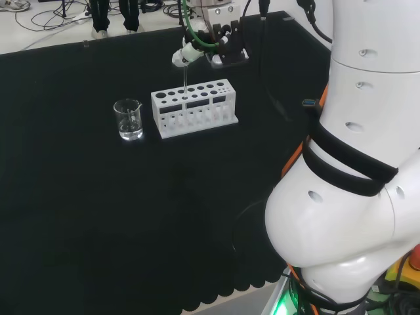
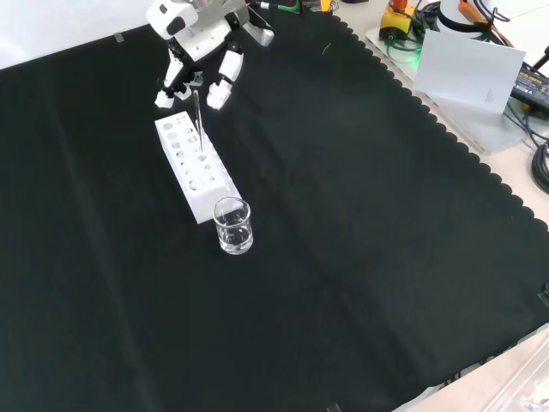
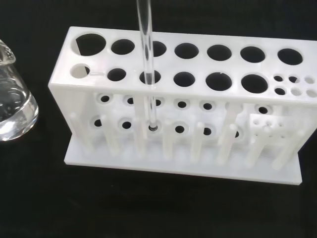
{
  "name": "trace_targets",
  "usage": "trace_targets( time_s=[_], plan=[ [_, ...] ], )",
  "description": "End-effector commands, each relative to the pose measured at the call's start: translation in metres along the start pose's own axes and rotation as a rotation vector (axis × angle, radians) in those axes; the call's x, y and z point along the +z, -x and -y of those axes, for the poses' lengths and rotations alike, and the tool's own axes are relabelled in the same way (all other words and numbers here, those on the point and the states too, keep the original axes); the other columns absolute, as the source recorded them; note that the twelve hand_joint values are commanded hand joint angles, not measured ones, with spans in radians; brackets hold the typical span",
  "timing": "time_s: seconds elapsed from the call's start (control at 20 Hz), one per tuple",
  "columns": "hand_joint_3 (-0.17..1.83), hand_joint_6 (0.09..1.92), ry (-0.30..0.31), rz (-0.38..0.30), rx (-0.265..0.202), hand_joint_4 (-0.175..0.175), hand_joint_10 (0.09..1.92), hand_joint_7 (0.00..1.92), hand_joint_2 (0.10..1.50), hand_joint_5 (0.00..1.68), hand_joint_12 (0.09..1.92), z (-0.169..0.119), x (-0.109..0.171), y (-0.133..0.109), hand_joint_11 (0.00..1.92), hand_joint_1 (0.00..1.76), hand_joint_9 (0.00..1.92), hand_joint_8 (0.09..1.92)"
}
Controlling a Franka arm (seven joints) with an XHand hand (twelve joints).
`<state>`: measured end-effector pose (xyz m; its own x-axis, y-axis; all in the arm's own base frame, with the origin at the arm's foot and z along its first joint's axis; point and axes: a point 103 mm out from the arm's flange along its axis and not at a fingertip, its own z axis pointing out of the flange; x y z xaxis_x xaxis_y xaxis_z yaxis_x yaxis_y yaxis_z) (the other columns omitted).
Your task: Take the glass rod from the white test tube rack.
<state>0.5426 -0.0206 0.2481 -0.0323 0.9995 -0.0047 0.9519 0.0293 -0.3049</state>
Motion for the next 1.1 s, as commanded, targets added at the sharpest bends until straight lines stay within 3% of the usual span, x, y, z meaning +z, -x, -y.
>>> trace_targets(
  time_s=[0.05,0.4,0.6,0.85,1.1],
  plan=[
    [0.32,0.15,-0.002,-0.019,-0.003,-0.175,1.04,0.74,1.06,0.53,1.23,0.000,0.003,-0.002,1.31,0.54,1.20,1.10],
    [0.40,0.54,0.004,-0.026,-0.035,-0.175,1.00,0.77,1.02,0.45,1.14,-0.001,0.007,-0.014,1.46,0.62,1.32,1.13],
    [0.42,0.71,0.019,-0.061,-0.051,-0.175,0.95,0.79,1.00,0.48,1.04,-0.002,0.004,-0.013,1.56,0.76,1.42,1.14],
    [0.52,0.85,0.052,-0.108,-0.046,-0.175,0.84,0.84,0.95,0.56,0.79,-0.007,-0.002,-0.016,1.69,1.01,1.55,1.19],
    [0.67,0.92,0.068,-0.083,-0.040,-0.175,0.88,0.86,0.87,0.59,0.67,-0.012,-0.003,-0.032,1.75,1.16,1.53,1.26]
  ],
)
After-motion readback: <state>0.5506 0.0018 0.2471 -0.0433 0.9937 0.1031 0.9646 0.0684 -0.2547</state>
